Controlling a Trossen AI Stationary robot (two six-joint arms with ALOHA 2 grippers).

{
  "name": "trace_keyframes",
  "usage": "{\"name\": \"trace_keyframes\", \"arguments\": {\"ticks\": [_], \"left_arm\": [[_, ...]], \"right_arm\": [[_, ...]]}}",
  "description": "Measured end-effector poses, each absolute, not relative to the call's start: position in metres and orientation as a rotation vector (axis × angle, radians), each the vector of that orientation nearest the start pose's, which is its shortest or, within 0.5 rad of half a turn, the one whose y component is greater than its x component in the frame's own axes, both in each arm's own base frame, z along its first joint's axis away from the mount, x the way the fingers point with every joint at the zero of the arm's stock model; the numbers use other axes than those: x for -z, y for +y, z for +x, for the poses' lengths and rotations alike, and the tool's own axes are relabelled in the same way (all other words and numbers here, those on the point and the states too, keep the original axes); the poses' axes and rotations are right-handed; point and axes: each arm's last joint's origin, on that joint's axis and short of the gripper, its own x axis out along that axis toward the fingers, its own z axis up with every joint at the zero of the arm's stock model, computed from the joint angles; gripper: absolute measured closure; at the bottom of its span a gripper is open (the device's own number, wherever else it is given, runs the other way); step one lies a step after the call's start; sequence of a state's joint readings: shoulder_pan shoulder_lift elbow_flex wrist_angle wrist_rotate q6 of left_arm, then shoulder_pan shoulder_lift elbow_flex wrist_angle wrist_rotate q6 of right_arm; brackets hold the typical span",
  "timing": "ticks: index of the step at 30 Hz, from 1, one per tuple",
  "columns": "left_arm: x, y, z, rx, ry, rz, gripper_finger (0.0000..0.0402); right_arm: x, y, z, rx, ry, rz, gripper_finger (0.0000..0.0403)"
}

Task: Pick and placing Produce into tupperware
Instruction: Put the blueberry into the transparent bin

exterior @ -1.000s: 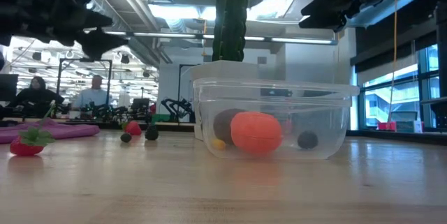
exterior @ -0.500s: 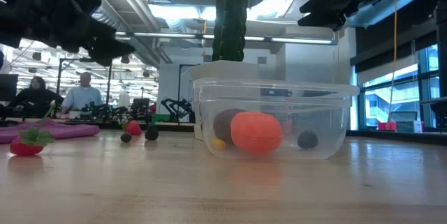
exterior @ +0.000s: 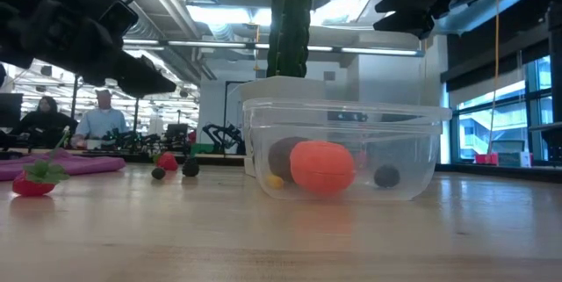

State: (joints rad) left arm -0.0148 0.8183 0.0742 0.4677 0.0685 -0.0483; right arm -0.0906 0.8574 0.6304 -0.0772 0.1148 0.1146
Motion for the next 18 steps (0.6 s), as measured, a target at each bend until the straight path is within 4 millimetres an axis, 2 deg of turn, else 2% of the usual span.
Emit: {"name": "trace_keyframes", "arguments": {"ticks": [18], "left_arm": [[-0.123,-0.008,0.169,0.073,0.387,-0.042,0.0114]], "right_arm": [[-0.277,-0.021,0.190,0.226,0.291,0.144,0.0150]]}}
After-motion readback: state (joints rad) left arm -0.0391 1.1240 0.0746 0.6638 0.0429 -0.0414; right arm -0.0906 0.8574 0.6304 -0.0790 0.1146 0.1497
